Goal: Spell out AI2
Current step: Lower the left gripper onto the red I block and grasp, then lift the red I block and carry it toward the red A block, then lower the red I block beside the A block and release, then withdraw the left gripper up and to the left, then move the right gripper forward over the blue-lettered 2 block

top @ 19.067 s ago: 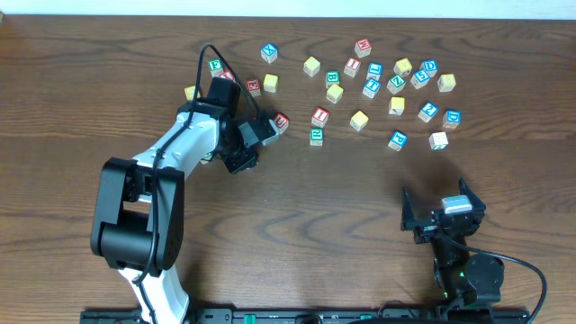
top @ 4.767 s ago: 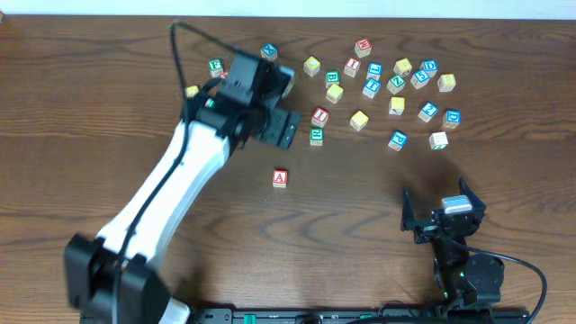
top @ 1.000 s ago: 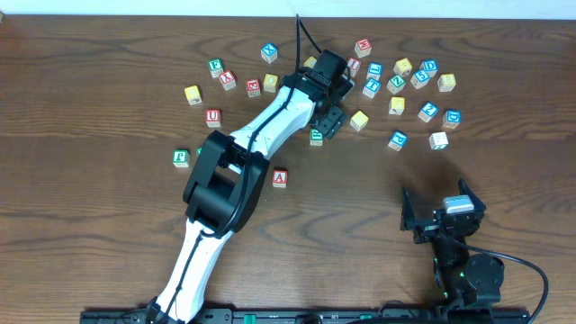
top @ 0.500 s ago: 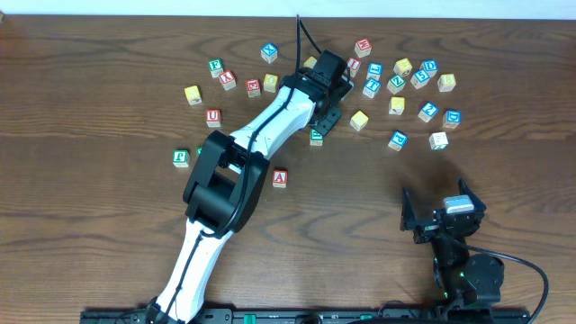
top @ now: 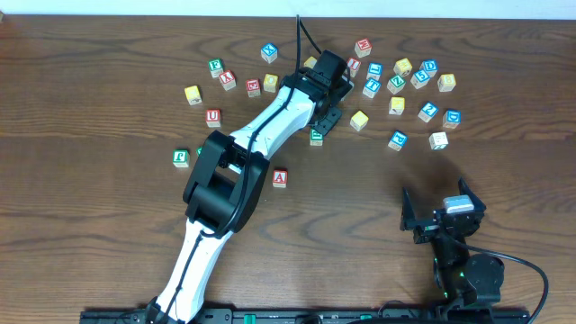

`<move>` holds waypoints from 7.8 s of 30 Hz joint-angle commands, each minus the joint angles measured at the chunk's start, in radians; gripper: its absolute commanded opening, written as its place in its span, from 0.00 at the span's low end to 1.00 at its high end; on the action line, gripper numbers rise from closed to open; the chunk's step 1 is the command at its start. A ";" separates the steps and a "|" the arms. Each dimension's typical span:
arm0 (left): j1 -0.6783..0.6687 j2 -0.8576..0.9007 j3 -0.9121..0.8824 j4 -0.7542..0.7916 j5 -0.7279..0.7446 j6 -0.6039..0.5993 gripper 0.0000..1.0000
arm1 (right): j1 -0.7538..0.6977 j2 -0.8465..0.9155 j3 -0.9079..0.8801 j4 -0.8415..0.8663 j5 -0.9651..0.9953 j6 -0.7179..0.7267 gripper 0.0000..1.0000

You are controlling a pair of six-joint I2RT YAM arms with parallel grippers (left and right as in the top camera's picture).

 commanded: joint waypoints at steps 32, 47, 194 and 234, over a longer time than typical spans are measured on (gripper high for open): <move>-0.002 -0.592 0.015 -0.516 -0.121 -0.479 0.08 | -0.007 -0.006 -0.002 -0.004 -0.002 0.015 0.99; -0.159 -0.595 -0.529 -0.167 -0.150 -0.638 0.08 | -0.007 -0.006 -0.002 -0.004 -0.002 0.015 0.99; 0.402 -1.277 -0.834 0.026 0.121 -0.182 0.86 | -0.006 -0.006 -0.002 0.037 0.009 0.012 0.99; 0.779 -1.146 -0.834 0.021 0.463 -0.117 0.98 | 0.006 1.643 1.575 -0.816 0.108 0.356 0.99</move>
